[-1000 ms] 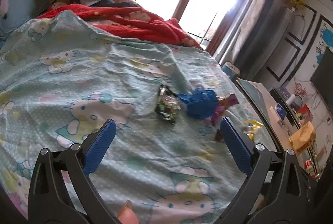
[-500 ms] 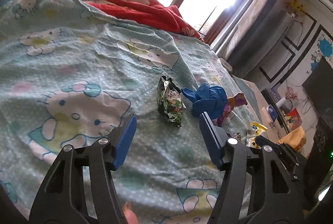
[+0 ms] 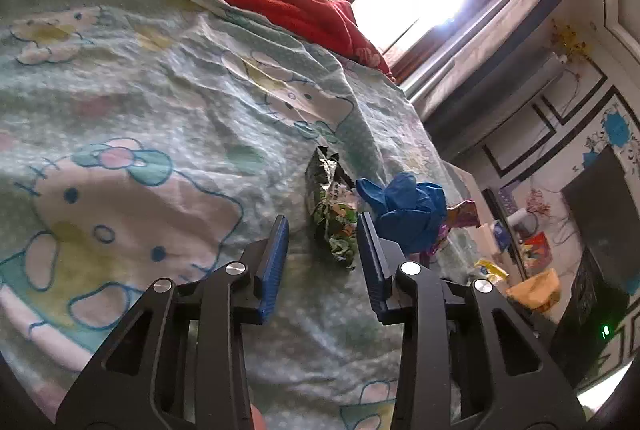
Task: Collect trash
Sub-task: 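Close the left gripper on the green snack packet while the right grips the brown chocolate wrapper, then carry the green packet and chocolate wrapper over the bin with both grippers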
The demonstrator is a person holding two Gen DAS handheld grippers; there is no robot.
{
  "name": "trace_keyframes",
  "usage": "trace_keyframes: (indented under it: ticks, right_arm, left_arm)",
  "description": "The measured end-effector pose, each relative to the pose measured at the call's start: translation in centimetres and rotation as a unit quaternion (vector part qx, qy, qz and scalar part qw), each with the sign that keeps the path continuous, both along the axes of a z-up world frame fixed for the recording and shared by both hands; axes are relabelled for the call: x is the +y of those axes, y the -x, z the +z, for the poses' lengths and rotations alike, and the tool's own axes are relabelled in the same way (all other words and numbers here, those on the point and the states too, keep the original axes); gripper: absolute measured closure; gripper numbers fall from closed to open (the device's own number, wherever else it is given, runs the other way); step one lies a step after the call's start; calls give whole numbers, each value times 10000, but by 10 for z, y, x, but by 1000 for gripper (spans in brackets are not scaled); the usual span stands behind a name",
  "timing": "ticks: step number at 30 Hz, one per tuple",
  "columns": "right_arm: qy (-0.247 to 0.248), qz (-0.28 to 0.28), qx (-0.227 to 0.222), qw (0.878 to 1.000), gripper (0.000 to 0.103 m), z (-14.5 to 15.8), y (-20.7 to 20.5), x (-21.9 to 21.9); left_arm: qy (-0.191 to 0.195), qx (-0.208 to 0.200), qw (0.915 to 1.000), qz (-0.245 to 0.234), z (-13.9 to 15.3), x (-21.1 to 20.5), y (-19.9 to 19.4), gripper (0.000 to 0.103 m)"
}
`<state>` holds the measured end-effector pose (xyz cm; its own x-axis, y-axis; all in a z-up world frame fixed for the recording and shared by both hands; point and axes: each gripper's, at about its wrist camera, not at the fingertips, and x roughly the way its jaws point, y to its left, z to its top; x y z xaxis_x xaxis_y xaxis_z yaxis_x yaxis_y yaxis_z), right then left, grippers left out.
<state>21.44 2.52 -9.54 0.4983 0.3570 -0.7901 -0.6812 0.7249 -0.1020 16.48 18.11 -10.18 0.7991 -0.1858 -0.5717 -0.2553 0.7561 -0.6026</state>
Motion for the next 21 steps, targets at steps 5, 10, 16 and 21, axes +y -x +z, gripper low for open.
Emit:
trace_keyframes:
  ticks: [5, 10, 16, 21]
  right_arm:
    - [-538, 113, 324, 9980, 84, 4, 24, 2]
    - [-773, 290, 520, 9952, 87, 5, 52, 8]
    - [-903, 416, 501, 9938, 87, 6, 83, 3]
    - [-1140, 314, 744, 9902, 87, 9, 94, -7]
  left_arm:
    - [114, 64, 9999, -74, -8, 1, -5, 99]
    - [-5, 19, 9999, -99, -7, -3, -3, 101]
    - [-172, -29, 9998, -62, -2, -7, 8, 102]
    - [-484, 32, 9988, 6, 7, -11, 21, 102]
